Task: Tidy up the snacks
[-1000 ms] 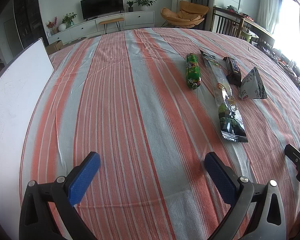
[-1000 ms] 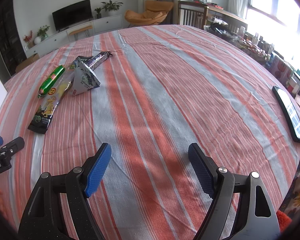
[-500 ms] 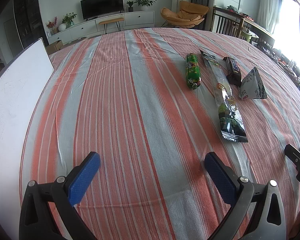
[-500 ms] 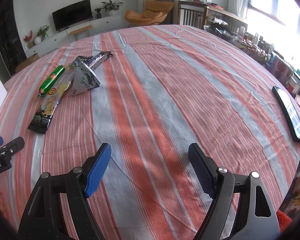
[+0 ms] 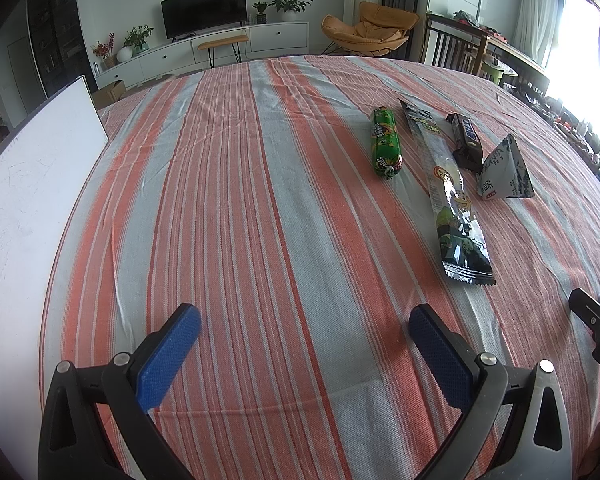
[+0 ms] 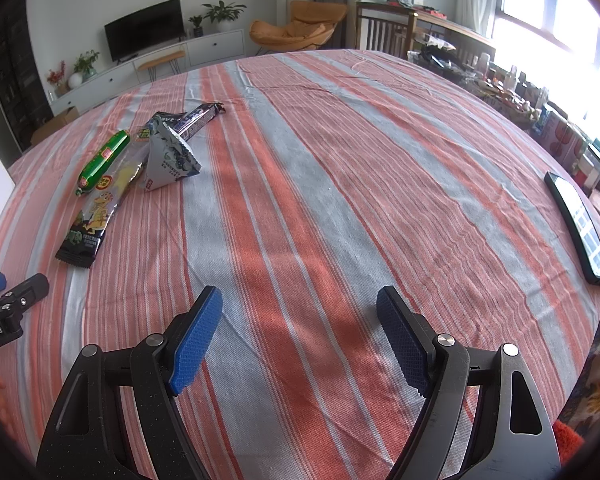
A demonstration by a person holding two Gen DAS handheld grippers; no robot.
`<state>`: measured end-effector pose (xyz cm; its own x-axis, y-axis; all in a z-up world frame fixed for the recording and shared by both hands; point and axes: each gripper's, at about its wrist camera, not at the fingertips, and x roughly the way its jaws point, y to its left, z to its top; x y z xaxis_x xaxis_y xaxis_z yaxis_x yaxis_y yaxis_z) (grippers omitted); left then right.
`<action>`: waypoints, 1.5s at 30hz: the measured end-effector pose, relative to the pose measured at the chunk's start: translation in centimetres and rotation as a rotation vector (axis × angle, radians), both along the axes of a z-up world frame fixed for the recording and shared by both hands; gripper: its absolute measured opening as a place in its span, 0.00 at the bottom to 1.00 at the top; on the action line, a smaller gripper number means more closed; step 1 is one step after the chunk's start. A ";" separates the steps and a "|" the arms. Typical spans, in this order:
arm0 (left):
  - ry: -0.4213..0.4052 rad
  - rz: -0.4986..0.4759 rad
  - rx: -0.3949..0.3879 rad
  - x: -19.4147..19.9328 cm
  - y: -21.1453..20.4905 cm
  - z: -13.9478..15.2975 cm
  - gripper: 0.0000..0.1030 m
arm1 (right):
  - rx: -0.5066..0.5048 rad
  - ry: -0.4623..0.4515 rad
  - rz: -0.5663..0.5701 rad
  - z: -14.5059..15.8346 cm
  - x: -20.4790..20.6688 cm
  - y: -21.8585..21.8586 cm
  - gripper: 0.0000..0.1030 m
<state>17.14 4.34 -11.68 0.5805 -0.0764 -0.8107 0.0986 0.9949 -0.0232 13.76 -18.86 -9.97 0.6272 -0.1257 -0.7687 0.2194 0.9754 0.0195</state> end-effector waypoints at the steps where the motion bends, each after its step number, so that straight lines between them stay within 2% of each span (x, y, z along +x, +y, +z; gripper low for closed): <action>1: 0.000 0.000 0.000 0.0 0.0 0.0 1.00 | 0.000 0.000 0.000 0.0 0.0 0.0 0.80; 6: 0.005 -0.006 0.001 0.1 -0.1 0.1 1.00 | -0.001 0.000 0.000 0.0 0.0 0.0 0.80; 9: 0.082 -0.003 -0.012 1.1 0.2 0.6 1.00 | 0.000 0.000 0.000 0.0 0.0 0.0 0.80; 11: 0.107 0.024 -0.099 1.8 1.0 1.6 1.00 | -0.001 0.000 -0.001 0.0 0.0 0.0 0.80; 13: 0.077 0.047 -0.194 2.7 1.5 3.3 1.00 | -0.001 0.000 -0.001 0.0 -0.1 0.0 0.80; 14: 0.066 0.048 -0.211 3.3 1.4 4.0 1.00 | -0.001 0.000 0.000 0.0 -0.1 0.0 0.80; 16: 0.067 0.022 -0.197 5.6 0.4 5.3 1.00 | -0.001 0.000 0.000 0.0 -0.1 0.0 0.80; 19: 0.088 -0.050 -0.088 9.5 -2.4 5.6 0.99 | -0.001 0.000 0.000 0.0 -0.1 0.0 0.80; 23: 0.090 -0.130 0.016 13.3 -5.7 4.6 0.88 | 0.000 0.000 0.001 0.0 -0.1 0.0 0.80; 24: 0.097 -0.134 0.032 14.0 -6.3 4.2 0.79 | 0.001 0.000 0.003 0.0 -0.1 0.0 0.81; 25: 0.108 -0.129 0.048 14.7 -6.7 3.6 0.73 | 0.001 0.001 0.004 0.0 -0.1 0.0 0.81; 27: 0.136 -0.117 0.052 15.8 -7.1 2.7 0.60 | 0.001 0.001 0.005 0.0 -0.1 0.1 0.81; 29: 0.169 -0.112 0.038 16.4 -7.3 1.5 0.56 | 0.003 0.003 0.010 0.0 -0.1 0.1 0.83; 30: 0.130 -0.111 0.032 16.4 -7.2 1.8 0.55 | 0.001 0.006 0.016 0.0 -0.1 0.2 0.84; 31: 0.131 -0.114 0.036 16.5 -7.3 1.7 0.55 | 0.000 0.006 0.018 0.0 0.0 0.2 0.84; 32: 0.121 -0.118 0.027 16.3 -7.2 1.8 0.51 | 0.002 0.006 0.018 0.0 -0.1 0.3 0.84; 35: 0.084 -0.150 0.026 15.6 -7.0 1.9 0.22 | 0.001 0.007 0.019 0.0 -0.1 0.3 0.84; 38: 0.059 -0.169 0.049 14.4 -6.8 1.8 0.22 | 0.002 0.006 0.019 0.1 -0.1 0.3 0.84; 41: 0.060 -0.145 0.030 13.0 -5.5 1.7 0.22 | 0.002 0.006 0.019 0.1 -0.1 0.3 0.84; 45: 0.054 -0.097 0.021 8.1 -2.6 2.1 0.22 | 0.001 0.007 0.018 0.0 -0.1 0.3 0.84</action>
<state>25.27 1.79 -9.63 0.5263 -0.1127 -0.8428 0.1934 0.9811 -0.0104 13.64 -18.60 -9.92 0.6243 -0.1137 -0.7729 0.2015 0.9793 0.0187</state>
